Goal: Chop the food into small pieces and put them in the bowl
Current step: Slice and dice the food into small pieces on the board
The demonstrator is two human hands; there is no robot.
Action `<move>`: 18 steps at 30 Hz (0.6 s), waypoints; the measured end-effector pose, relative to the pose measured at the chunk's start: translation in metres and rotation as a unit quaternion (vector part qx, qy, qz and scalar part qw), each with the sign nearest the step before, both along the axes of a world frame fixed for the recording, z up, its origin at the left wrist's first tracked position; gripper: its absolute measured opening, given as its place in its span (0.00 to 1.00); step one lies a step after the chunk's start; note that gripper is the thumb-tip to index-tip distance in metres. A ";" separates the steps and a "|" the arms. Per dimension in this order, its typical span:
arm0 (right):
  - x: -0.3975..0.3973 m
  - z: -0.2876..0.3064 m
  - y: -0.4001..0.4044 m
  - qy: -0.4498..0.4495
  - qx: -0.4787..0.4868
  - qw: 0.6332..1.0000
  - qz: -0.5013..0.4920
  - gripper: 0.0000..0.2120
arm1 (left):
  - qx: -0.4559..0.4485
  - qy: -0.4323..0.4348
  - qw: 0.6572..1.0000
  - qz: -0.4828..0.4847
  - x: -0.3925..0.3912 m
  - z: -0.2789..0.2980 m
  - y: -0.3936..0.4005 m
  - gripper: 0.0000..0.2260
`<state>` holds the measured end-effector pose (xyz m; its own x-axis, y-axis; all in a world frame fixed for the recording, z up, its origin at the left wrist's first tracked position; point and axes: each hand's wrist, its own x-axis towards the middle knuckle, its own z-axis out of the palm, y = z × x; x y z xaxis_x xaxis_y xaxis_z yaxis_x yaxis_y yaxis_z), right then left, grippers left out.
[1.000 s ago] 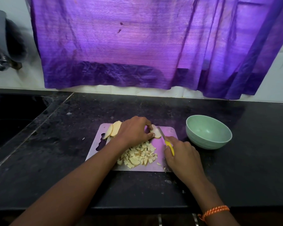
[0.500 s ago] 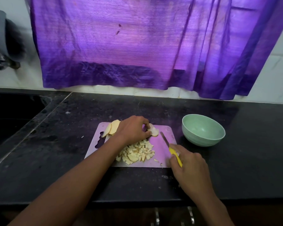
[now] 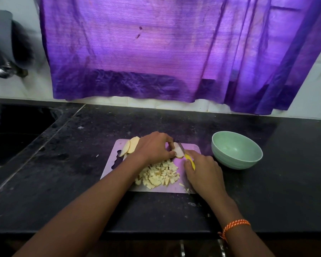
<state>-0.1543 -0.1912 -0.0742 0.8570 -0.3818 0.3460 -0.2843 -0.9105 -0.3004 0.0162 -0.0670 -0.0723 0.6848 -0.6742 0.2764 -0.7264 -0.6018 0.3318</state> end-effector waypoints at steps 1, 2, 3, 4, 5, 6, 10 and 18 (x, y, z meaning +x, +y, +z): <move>0.000 0.001 0.000 0.003 -0.002 1.000 0.003 0.19 | 0.000 0.000 1.000 0.000 0.000 0.000 0.000 0.12; 0.001 0.001 0.001 0.006 -0.004 1.000 0.006 0.19 | 0.000 0.000 1.000 0.000 0.000 0.000 0.000 0.12; 0.001 0.001 0.000 0.006 -0.006 1.000 0.009 0.18 | 0.001 0.000 1.000 0.000 0.000 0.000 0.000 0.12; 0.001 0.002 0.001 0.005 -0.005 1.000 0.011 0.18 | 0.002 0.000 1.000 0.001 -0.001 0.001 0.000 0.12; -0.001 0.002 0.001 0.005 -0.004 1.000 0.013 0.18 | 0.003 -0.001 1.000 0.002 -0.001 0.001 0.000 0.12; -0.004 0.001 0.002 0.006 -0.002 1.000 0.014 0.18 | 0.003 -0.001 1.000 0.002 -0.001 0.001 0.000 0.12; -0.022 -0.004 0.003 -0.002 0.008 1.000 0.013 0.19 | 0.006 0.000 1.000 0.001 -0.001 0.000 0.000 0.12; -0.062 -0.013 0.006 -0.007 0.013 1.000 0.000 0.20 | 0.010 -0.023 1.000 0.011 -0.003 0.002 0.003 0.10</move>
